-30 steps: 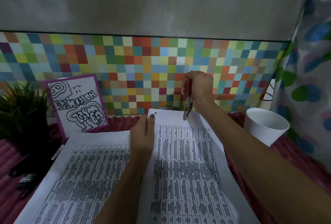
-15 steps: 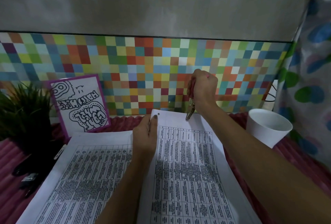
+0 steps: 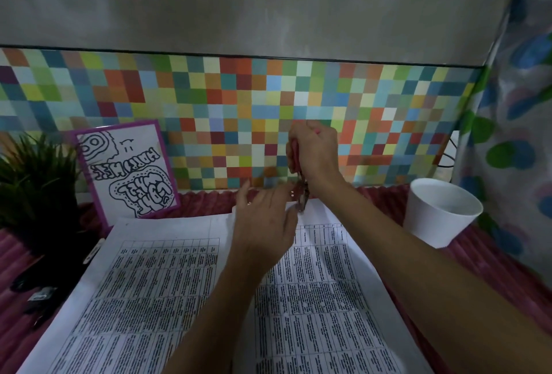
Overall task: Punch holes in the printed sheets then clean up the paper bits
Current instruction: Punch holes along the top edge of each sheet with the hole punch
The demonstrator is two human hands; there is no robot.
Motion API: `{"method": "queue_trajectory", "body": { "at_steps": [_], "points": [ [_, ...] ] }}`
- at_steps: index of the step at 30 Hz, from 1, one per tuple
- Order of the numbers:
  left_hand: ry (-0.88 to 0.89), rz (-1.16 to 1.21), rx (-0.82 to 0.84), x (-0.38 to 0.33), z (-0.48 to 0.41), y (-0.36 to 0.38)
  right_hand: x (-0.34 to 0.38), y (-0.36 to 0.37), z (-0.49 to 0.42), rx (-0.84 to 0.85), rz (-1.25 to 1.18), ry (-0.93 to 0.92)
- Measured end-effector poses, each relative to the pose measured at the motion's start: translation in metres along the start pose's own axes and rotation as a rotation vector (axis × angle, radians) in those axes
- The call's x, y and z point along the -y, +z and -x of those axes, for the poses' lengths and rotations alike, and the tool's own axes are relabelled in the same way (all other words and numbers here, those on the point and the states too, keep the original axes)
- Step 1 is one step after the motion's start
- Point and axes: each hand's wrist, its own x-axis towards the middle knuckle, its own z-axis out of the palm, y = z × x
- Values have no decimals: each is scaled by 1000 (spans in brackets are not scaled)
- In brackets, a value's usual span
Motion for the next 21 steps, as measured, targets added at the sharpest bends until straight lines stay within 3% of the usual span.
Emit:
{"method": "queue_trajectory", "body": {
  "at_steps": [8,13,17,21],
  "points": [
    [-102,174,120,12,3,8,-2,1,4,-31,-55,45],
    [-205,298,95,17,3,8,2,-3,4,2,-66,197],
    [-236,283,98,21,2,8,8,-5,4,88,-141,323],
    [-213,177,145,22,3,10,9,-5,9,183,-49,293]
  ]
}}
